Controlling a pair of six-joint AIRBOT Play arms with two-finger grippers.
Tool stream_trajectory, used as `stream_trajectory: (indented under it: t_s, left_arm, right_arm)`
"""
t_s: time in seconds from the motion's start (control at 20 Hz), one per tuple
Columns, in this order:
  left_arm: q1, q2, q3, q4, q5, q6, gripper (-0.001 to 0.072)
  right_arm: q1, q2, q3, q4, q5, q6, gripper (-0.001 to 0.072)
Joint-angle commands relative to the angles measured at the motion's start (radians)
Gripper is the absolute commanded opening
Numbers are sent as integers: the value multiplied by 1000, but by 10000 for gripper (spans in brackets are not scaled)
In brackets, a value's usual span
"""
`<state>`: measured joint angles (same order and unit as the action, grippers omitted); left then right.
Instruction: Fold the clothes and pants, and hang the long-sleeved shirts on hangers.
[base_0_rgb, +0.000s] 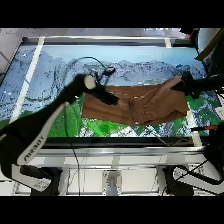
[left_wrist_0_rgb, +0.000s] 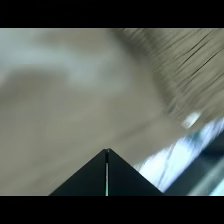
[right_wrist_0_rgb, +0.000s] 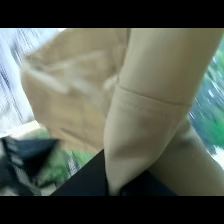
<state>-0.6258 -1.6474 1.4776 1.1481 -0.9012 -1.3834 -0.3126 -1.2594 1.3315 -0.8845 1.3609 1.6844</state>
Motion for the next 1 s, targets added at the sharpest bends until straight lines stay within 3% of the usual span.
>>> stream_trajectory:
  t_s: [0.0,0.15,0.45,0.6,0.95]
  left_arm:
    - [-127,-92,-13,-121,327,0,11]
    - [-153,-167,-12,-154,355,-5,10]
    - [-63,-184,-12,-154,321,-11,10]
    - [9,-184,-11,-156,294,-76,10]
    - [21,-192,13,-237,378,-75,10]
  right_arm:
    - [102,-9,7,-7,-196,89,41]
    - [185,-32,7,2,-297,150,41]
    - [340,-37,65,-23,-385,156,40]
    - [340,-37,126,-37,-359,157,41]
    - [346,-38,145,-68,-230,156,41]
